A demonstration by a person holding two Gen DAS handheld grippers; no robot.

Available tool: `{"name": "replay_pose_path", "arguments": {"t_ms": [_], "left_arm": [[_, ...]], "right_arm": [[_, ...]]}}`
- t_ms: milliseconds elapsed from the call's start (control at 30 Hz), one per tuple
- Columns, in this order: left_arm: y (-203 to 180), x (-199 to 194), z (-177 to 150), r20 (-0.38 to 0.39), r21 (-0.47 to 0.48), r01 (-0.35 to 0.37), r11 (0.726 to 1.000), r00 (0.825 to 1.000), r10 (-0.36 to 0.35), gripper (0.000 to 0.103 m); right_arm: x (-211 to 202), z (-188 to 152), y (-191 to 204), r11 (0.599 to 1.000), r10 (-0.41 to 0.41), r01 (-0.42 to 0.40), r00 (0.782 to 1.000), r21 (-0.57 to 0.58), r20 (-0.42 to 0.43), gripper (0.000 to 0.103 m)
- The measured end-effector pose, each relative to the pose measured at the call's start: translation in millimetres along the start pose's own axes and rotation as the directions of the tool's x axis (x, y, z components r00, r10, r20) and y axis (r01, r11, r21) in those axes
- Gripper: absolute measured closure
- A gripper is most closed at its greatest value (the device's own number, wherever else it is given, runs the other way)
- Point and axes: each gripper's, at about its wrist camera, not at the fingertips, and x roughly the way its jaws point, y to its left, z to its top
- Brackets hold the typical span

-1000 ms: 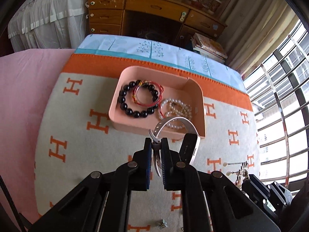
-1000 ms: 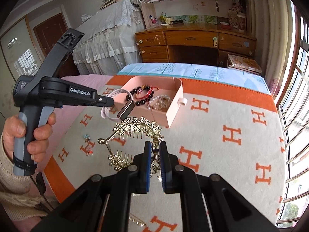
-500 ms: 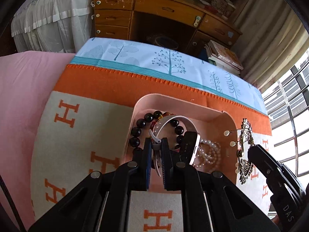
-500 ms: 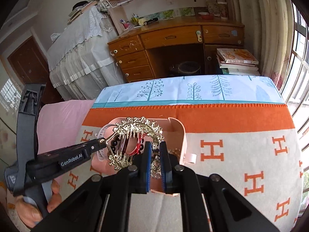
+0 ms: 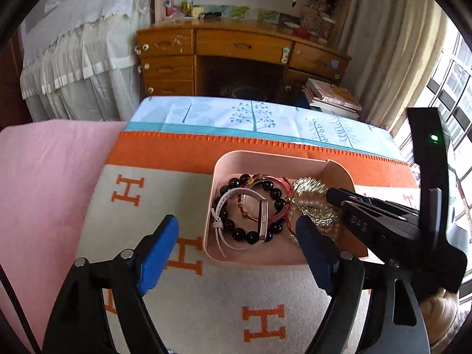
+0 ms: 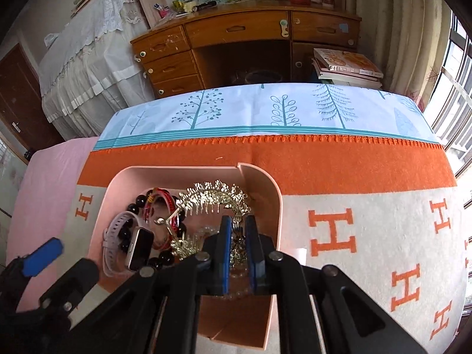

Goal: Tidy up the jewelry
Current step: 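Carry the hair clip and pink watch into the pink tray and open both tools, then grasp the gold safety pin with the right tool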

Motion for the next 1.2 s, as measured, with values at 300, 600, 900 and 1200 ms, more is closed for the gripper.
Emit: {"name": "replay_pose_path", "arguments": {"t_ms": [300, 600, 900, 1200], "left_arm": [[-6, -56, -27, 0.113, 0.018, -0.048, 0.999, 0.993, 0.046, 0.023], [17, -91, -54, 0.137, -0.078, 0.011, 0.997, 0.991, 0.000, 0.023], [20, -130, -88, 0.264, -0.059, 0.003, 0.998, 0.964, 0.013, 0.023], [19, -155, -110, 0.205, -0.011, 0.051, 0.999, 0.978, -0.048, 0.022]], "right_arm": [[-29, -16, -4, 1.000, 0.022, -0.023, 0.997, 0.009, 0.069, 0.092], [-88, -56, -8, 0.997, 0.081, -0.081, 0.990, -0.005, 0.112, 0.092], [-149, -94, -21, 0.992, 0.120, -0.127, 0.969, 0.017, 0.215, 0.092], [-198, -133, -27, 1.000, -0.003, -0.002, 0.943, 0.013, 0.332, 0.056]]}}
